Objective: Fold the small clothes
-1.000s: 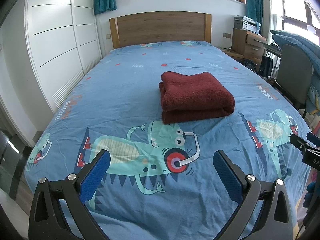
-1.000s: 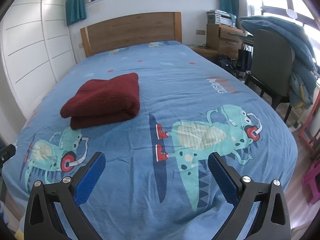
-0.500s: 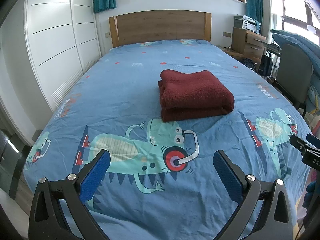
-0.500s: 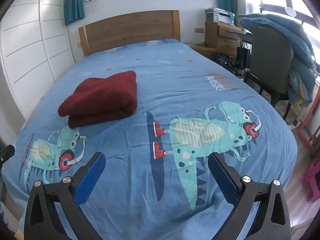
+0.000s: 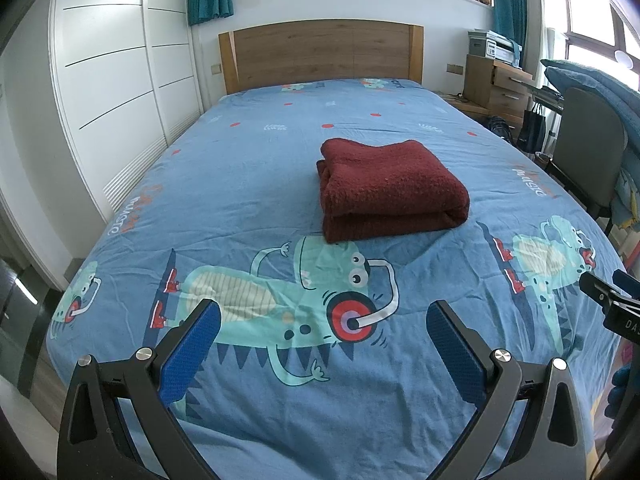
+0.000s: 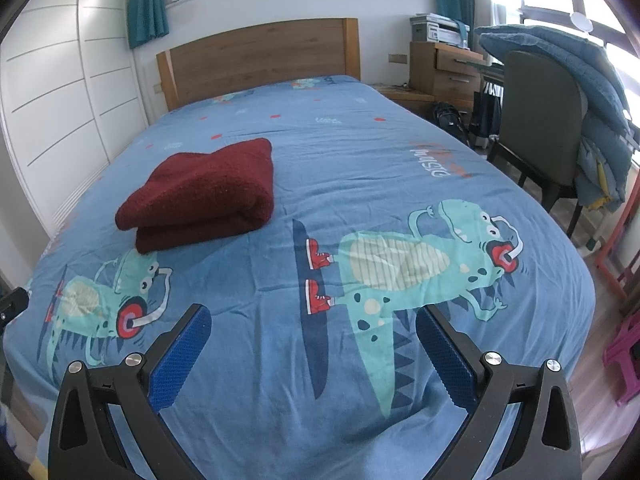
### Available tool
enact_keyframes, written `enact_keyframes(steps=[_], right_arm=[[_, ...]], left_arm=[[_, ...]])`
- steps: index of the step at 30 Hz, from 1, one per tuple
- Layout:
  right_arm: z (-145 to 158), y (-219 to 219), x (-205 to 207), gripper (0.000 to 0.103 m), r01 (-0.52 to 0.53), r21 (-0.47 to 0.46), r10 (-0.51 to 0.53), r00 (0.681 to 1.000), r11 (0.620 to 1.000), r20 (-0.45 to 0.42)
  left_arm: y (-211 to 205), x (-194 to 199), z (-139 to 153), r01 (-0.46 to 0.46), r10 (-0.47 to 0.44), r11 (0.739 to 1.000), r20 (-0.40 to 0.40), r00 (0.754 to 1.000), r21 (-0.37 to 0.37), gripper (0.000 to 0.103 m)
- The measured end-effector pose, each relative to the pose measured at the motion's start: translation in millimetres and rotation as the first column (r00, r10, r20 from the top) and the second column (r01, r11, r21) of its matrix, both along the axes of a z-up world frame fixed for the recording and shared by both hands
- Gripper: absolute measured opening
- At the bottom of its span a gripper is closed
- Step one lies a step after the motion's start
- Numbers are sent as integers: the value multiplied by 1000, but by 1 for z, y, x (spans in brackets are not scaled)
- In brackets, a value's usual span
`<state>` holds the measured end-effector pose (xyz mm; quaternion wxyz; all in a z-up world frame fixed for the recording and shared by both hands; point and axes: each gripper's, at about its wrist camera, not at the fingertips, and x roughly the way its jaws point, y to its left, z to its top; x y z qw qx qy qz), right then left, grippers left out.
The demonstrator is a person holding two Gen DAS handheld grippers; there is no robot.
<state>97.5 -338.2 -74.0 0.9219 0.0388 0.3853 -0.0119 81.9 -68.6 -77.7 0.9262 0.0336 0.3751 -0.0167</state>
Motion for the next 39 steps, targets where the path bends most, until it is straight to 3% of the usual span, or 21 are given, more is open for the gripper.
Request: enact_keyframes(steps=[39], right_arm=[[1, -1, -2, 102, 2, 0, -2, 1000, 1000, 6]], left_arm=[[0, -3, 3, -11, 11, 1000, 13, 1000, 3, 101]])
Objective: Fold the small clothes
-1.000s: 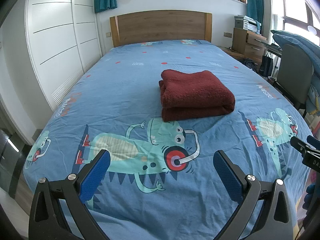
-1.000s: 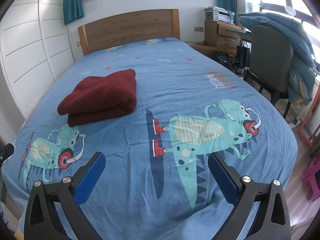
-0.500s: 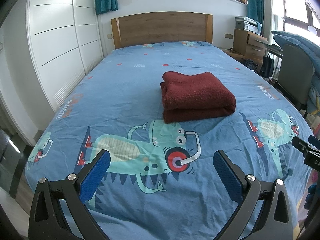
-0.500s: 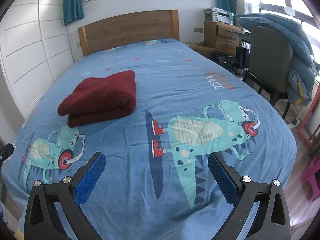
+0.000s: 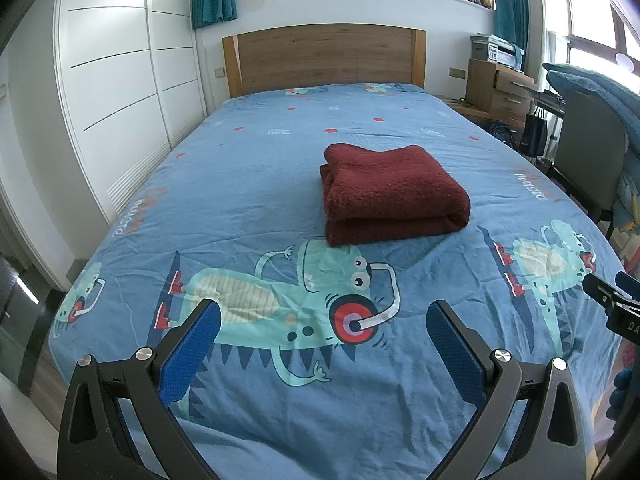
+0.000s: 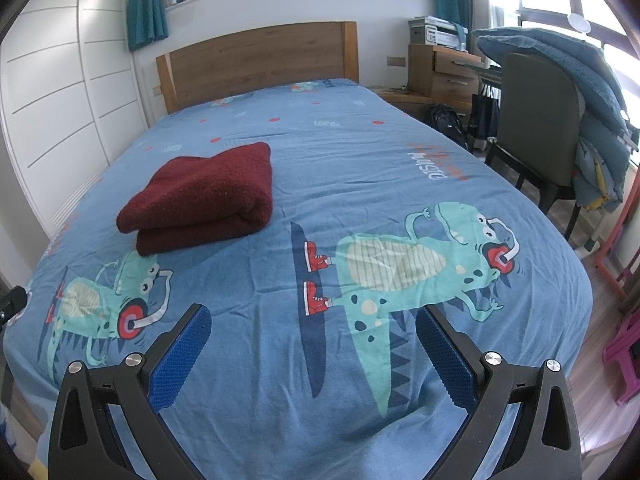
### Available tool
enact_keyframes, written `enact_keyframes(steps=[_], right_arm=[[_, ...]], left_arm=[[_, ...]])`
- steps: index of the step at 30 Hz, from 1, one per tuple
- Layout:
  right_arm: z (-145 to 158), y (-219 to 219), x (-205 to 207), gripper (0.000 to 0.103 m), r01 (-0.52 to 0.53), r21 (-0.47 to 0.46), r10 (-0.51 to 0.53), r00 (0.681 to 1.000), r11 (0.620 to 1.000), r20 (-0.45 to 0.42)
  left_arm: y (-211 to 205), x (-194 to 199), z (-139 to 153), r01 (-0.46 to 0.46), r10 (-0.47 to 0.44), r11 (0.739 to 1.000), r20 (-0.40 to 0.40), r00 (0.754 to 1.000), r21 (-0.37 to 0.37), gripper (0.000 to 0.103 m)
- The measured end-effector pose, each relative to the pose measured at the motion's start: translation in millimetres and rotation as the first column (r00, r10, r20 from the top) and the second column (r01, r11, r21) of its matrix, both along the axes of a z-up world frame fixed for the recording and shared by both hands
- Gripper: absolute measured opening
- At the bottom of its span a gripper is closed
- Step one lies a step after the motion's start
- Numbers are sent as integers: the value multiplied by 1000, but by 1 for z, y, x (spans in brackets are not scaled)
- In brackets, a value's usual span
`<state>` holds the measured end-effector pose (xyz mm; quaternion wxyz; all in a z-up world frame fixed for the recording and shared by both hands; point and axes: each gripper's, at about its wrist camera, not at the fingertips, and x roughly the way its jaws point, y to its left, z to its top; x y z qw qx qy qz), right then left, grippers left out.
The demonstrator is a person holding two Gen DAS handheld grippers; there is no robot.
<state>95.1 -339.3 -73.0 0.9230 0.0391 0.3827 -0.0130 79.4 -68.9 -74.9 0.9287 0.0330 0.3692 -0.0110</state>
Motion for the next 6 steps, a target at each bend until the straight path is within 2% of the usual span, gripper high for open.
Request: enact_keyframes(steps=[6], right_arm=[[1, 0, -1, 102, 0, 1, 0, 1000, 1000, 0]], left_arm=[[-3, -1, 2, -4, 4, 1000, -3, 1000, -3, 101]])
